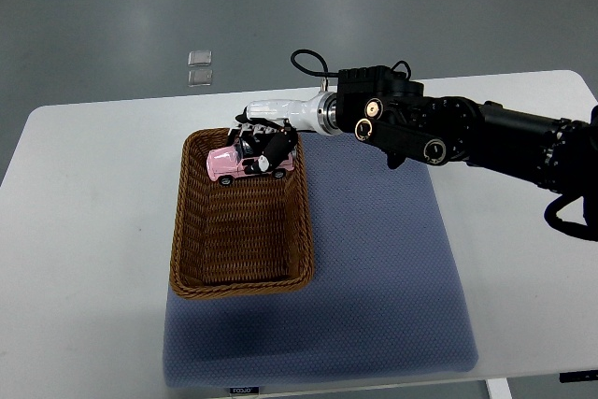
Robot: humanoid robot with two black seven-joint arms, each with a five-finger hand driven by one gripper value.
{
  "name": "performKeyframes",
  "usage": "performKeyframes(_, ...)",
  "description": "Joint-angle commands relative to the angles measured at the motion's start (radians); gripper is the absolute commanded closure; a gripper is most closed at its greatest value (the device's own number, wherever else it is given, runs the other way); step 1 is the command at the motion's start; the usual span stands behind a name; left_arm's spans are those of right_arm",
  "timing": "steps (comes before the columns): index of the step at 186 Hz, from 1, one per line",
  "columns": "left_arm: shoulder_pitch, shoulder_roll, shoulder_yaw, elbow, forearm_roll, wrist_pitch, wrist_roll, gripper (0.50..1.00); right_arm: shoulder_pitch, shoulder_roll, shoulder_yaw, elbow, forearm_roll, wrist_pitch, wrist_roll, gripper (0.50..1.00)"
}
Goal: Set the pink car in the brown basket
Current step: 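Carry the pink car with the right hand over the wicker basket, then open the right hand to release the car and raise it away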
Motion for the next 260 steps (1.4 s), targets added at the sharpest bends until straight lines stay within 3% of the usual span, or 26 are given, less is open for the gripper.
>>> performKeyframes(1,0.000,0.000,0.001,0.000,0.000,0.000,0.000,0.500,-0.024,0.000,-0.001,-0.004,-0.013,-0.001,0.001,1.000)
performKeyframes(15,0.000,0.000,0.001,0.000,0.000,0.000,0.000,0.500,-0.034,0.000,-0.001,-0.004,-0.013,-0.001,0.002,1.000)
performKeyframes(29,0.000,0.000,0.000,0.000,0.000,0.000,0.000,0.500,-0.039,0.000,0.001,-0.004,-0.013,-0.001,0.004,0.951)
performKeyframes(40,0.000,0.000,0.000,0.000,0.000,0.000,0.000,0.500,-0.044,0.000,0.001,-0.005,-0.012,-0.002,0.005,0.847)
performKeyframes(42,0.000,0.000,0.000,0.000,0.000,0.000,0.000,0.500,-0.044,0.000,0.001,-0.005,-0.012,-0.002,0.005,0.846)
performKeyframes(48,0.000,0.000,0.000,0.000,0.000,0.000,0.000,0.500,-0.048,0.000,0.002,-0.007,-0.012,-0.002,0.005,0.758)
performKeyframes(50,0.000,0.000,0.000,0.000,0.000,0.000,0.000,0.500,-0.051,0.000,0.005,-0.008,-0.010,-0.002,0.005,0.701)
performKeyframes(54,0.000,0.000,0.000,0.000,0.000,0.000,0.000,0.500,-0.051,0.000,0.005,-0.008,-0.010,-0.002,0.005,0.677)
performKeyframes(56,0.000,0.000,0.000,0.000,0.000,0.000,0.000,0.500,-0.053,0.000,0.007,-0.008,-0.010,-0.002,0.005,0.638)
performKeyframes(66,0.000,0.000,0.001,0.000,0.000,0.000,0.000,0.500,-0.056,0.000,0.008,-0.008,-0.010,-0.001,0.007,0.607)
performKeyframes(113,0.000,0.000,0.000,0.002,0.000,0.000,0.000,0.500,-0.057,0.000,0.042,-0.010,0.001,-0.002,0.007,0.601)
performKeyframes(164,0.000,0.000,0.001,0.006,0.000,0.000,0.000,0.500,-0.079,-0.002,0.379,-0.007,0.053,0.001,0.010,0.601)
performKeyframes(187,0.000,0.000,0.003,0.006,0.000,0.000,0.000,0.500,-0.195,-0.077,0.623,-0.004,0.166,0.001,0.010,0.601)
performKeyframes(220,0.000,0.000,0.004,0.000,0.000,0.000,0.000,0.500,-0.413,-0.092,1.007,0.005,0.364,0.016,0.041,0.599)
performKeyframes(244,0.000,0.000,0.006,0.000,0.000,0.002,0.000,0.500,-0.531,-0.097,1.143,0.013,0.445,0.032,0.048,0.595)
performKeyframes(260,0.000,0.000,0.007,0.000,0.000,0.002,0.002,0.500,-0.593,-0.097,1.194,0.013,0.507,0.084,0.048,0.587)
